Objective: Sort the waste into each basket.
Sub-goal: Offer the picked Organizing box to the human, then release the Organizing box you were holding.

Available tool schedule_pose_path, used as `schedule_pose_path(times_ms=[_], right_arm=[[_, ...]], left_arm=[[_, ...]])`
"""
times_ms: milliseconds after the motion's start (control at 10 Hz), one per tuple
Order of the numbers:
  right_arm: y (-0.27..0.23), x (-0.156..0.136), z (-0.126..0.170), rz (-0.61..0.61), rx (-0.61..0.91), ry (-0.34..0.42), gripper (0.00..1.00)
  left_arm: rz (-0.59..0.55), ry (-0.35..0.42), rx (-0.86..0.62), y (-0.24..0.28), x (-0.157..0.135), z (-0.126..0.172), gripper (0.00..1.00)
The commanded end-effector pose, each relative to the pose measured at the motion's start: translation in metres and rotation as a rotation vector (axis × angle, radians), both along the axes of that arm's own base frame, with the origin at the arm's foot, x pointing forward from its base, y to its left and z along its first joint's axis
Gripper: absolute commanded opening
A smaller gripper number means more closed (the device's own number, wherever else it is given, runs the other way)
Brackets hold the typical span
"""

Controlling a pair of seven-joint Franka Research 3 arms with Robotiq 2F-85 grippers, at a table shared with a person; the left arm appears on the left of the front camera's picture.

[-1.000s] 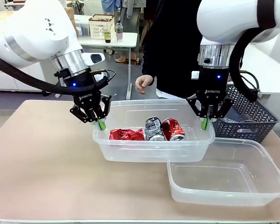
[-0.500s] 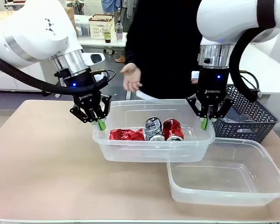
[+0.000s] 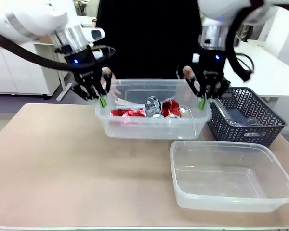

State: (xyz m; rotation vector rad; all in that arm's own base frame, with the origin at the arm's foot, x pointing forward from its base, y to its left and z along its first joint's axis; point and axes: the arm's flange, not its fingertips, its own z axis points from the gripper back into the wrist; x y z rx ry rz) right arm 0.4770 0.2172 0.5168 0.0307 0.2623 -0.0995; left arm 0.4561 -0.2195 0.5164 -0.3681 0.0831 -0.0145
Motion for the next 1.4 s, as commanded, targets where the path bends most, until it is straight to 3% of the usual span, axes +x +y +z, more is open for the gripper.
schedule_pose_path(times_ms=[0,300,400,1300], right_arm=[[0.005,0.032,-0.003,0.020,0.040,0.050,0.06],[0.002,0.052,-0.022,-0.006,0.106,0.050,0.06],[-0.001,0.049,-0.017,-0.002,0.046,0.023,0.06],[-0.001,0.049,-0.017,-0.002,0.046,0.023,0.06]], left_arm=[[0.095,0.022,0.013,-0.006,0.033,0.003,0.07],[0.152,0.039,-0.003,0.000,0.067,-0.019,0.07],[0.060,0.034,0.018,0.005,0.044,-0.016,0.07],[0.060,0.034,0.018,0.005,0.044,-0.016,0.07]])
